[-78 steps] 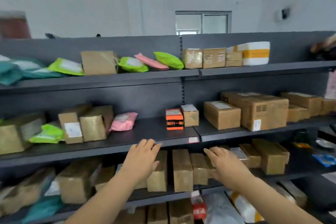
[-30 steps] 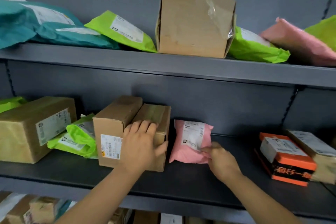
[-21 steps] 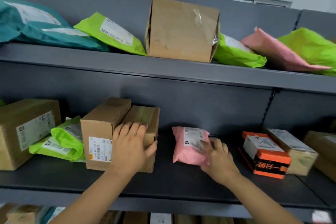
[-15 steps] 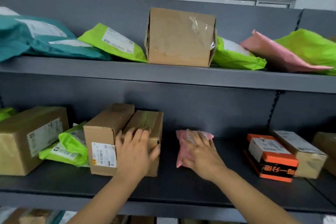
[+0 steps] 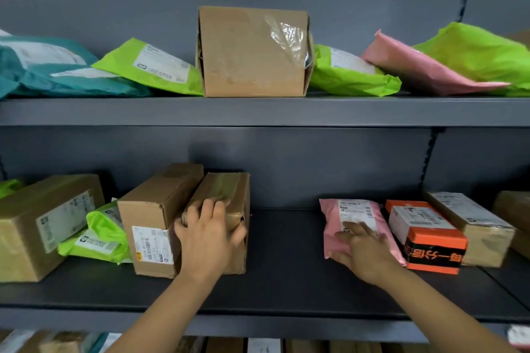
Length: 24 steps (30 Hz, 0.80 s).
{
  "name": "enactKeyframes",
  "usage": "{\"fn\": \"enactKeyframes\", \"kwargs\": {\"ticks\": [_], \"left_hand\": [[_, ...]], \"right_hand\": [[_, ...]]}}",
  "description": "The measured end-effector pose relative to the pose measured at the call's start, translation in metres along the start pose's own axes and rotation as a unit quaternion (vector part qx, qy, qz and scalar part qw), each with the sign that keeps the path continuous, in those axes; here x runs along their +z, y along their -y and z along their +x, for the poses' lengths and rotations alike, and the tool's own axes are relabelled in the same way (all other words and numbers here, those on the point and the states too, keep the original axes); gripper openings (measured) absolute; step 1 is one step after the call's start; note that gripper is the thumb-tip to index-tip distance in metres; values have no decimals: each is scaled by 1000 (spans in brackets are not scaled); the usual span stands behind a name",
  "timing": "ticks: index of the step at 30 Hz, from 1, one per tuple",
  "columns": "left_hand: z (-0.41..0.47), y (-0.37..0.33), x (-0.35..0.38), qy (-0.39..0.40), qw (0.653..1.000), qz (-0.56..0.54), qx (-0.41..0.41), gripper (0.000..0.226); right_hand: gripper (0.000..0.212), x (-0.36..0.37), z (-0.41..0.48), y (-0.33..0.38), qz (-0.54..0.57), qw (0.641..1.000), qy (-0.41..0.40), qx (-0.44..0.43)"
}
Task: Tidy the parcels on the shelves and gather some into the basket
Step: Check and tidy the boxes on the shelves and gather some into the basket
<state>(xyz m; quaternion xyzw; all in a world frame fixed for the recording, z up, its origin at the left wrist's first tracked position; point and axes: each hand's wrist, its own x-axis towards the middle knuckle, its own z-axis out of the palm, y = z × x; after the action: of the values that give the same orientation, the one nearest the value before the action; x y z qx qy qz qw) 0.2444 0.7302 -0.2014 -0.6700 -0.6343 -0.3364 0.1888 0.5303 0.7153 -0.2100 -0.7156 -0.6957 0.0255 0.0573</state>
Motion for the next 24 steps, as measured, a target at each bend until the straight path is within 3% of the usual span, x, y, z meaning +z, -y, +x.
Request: {"fn": "enactKeyframes", "kwargs": {"ticks": [8,16,20,22,24], "left_hand": [[-3,-16,-1,9,994,-110,-14,47],[1,-16,-8,5,962,-263,-77,60],[7,-4,-6,3,937,-335,-96,47],[9,-1,-6,4,889,-426,-167,27],[5,-8,-10,18,809,-522,-269,21]], "right_hand": [[61,8,0,35,136,979,-82,-124],[61,10,-2,63,260,950,-19,-174],[61,12,-4,66,261,948,2,-183],[61,12,-4,67,263,947,10,-184],[62,11,-4,68,265,947,10,-184]]}}
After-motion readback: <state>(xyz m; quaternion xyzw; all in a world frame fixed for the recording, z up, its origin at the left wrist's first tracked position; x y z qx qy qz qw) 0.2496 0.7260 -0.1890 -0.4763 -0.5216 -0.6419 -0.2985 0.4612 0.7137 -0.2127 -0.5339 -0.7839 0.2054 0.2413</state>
